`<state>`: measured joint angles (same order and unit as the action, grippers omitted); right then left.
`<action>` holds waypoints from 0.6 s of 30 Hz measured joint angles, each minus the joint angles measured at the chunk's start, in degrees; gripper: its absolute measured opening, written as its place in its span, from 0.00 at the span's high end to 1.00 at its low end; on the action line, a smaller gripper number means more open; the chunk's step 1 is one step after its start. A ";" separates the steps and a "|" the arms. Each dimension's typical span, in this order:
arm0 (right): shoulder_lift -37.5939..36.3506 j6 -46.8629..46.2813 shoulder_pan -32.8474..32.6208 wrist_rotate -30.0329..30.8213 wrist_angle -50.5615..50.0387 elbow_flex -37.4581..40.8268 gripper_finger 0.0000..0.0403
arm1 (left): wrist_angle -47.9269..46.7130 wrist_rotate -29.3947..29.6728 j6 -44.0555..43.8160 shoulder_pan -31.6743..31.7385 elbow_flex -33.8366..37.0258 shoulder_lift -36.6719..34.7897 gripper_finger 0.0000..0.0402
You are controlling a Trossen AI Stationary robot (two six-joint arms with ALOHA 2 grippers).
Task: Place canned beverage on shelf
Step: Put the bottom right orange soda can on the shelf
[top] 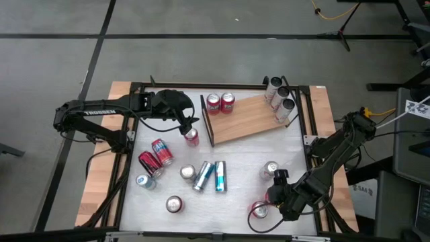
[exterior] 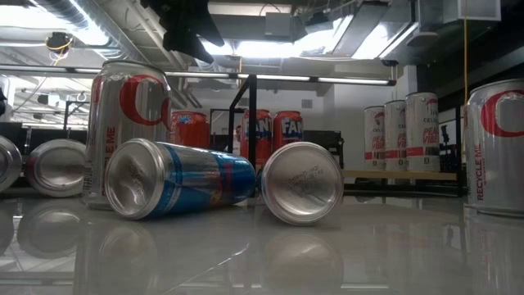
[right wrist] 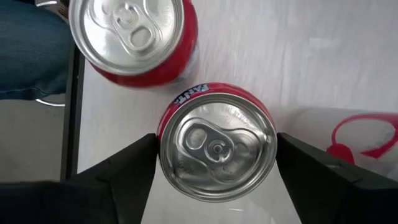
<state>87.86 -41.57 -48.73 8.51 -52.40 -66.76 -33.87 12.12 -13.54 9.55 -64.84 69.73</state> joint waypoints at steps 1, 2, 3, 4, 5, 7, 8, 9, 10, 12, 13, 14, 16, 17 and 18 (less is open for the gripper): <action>0.02 0.00 0.03 -0.05 0.31 0.00 0.24 | 0.00 0.00 0.00 0.00 0.00 0.00 0.25; 0.04 -0.01 0.04 -0.12 0.41 -0.02 0.24 | 0.00 0.00 0.00 -0.01 0.00 0.00 0.25; 0.04 -0.01 0.04 -0.23 0.39 0.00 0.24 | 0.00 0.00 0.00 -0.01 0.00 0.00 0.25; 0.04 -0.01 0.04 -0.39 0.39 0.00 0.24 | 0.00 0.00 0.00 -0.01 0.00 0.00 0.25; 0.04 -0.01 0.04 -0.50 0.39 -0.02 0.24 | 0.00 0.00 -0.01 -0.01 0.00 0.00 0.25; 0.04 -0.01 0.04 -0.58 0.39 0.00 0.24 | 0.01 0.00 -0.02 0.00 0.00 0.01 0.25; 0.04 -0.02 0.04 -0.59 0.39 0.00 0.24 | 0.02 0.00 -0.01 0.01 0.00 0.00 0.25; 0.04 -0.04 0.04 -0.62 0.39 0.00 0.24 | 0.02 0.00 -0.02 0.00 0.00 0.01 0.25; 0.04 -0.04 0.04 -0.64 0.39 0.00 0.24 | 0.02 0.00 -0.02 0.01 0.00 0.00 0.25; 0.04 -0.06 0.04 -0.77 0.39 0.00 0.24 | 0.02 0.01 -0.02 0.00 0.00 0.00 0.25; 0.04 -0.06 0.04 -0.84 0.39 0.00 0.23 | 0.02 0.00 -0.02 -0.01 0.02 0.00 0.25; 0.06 -0.07 0.12 -0.99 0.43 0.02 0.22 | 0.02 0.00 -0.02 0.01 0.00 0.00 0.25; 0.16 -0.24 0.17 -2.17 0.43 0.10 0.18 | 0.02 0.02 -0.02 -0.01 0.00 0.00 0.25; 0.32 -0.48 0.21 -3.49 0.32 0.28 0.16 | 0.02 0.00 -0.02 0.01 0.00 0.02 0.25; 0.52 -0.78 0.20 -4.18 0.18 0.40 0.14 | 0.02 0.02 -0.02 0.01 0.00 0.00 0.25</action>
<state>88.38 -42.35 -48.53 4.34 -52.22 -66.36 -33.85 12.14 -13.56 9.55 -64.84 69.73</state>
